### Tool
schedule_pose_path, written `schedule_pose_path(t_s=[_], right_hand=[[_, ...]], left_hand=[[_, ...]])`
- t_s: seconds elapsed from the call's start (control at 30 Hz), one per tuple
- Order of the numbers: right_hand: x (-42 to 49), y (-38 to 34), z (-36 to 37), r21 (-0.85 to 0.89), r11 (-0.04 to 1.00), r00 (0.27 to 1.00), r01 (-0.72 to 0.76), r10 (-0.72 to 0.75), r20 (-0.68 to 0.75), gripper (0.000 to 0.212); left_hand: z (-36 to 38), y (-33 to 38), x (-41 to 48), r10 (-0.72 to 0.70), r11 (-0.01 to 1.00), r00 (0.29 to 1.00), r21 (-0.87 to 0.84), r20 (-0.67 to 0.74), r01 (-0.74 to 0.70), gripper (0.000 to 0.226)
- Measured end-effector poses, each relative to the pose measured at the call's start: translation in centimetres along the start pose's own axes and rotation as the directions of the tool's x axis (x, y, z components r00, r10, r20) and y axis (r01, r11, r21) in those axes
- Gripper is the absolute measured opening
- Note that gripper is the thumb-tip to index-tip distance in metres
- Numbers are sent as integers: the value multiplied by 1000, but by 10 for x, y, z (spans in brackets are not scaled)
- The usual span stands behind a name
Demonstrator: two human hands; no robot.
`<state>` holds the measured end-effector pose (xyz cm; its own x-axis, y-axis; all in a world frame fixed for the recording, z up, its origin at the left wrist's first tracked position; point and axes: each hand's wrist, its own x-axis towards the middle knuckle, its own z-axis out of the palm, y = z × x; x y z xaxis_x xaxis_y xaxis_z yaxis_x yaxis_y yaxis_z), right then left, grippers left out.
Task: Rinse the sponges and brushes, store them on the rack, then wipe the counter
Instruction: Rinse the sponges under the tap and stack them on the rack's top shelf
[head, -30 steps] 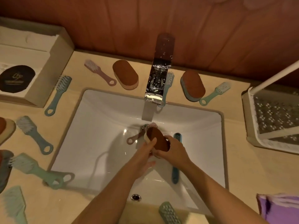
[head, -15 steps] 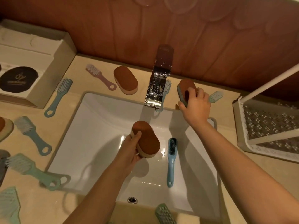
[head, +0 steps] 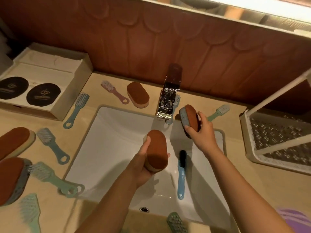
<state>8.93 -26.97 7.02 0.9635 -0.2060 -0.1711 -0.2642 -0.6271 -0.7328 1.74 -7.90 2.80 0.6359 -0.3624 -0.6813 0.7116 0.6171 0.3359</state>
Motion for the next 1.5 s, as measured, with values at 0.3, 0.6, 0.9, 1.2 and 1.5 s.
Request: schedule_pose_path(t_s=[0.3, 0.6, 0.9, 1.2, 1.5], right_hand=[[-120, -16, -5, 486, 870, 974, -84, -31, 223, 46], [-148, -22, -9, 531, 844, 976, -78, -43, 212, 55], [-150, -11, -14, 459, 883, 950, -96, -57, 308, 59], [-114, -50, -51, 313, 949, 945, -39, -66, 319, 51], [-113, -55, -43, 363, 932, 883, -25, -150, 445, 30]], left_hand=[[35, -10, -31, 11, 996, 998, 93, 68, -17, 45], [45, -16, -51, 78, 948, 995, 306, 58, -92, 41], [53, -21, -58, 152, 897, 983, 404, 104, -181, 52], [62, 24, -78, -98, 433, 971, 888, 216, -154, 67], [85, 56, -83, -163, 257, 963, 952, 214, -168, 83]])
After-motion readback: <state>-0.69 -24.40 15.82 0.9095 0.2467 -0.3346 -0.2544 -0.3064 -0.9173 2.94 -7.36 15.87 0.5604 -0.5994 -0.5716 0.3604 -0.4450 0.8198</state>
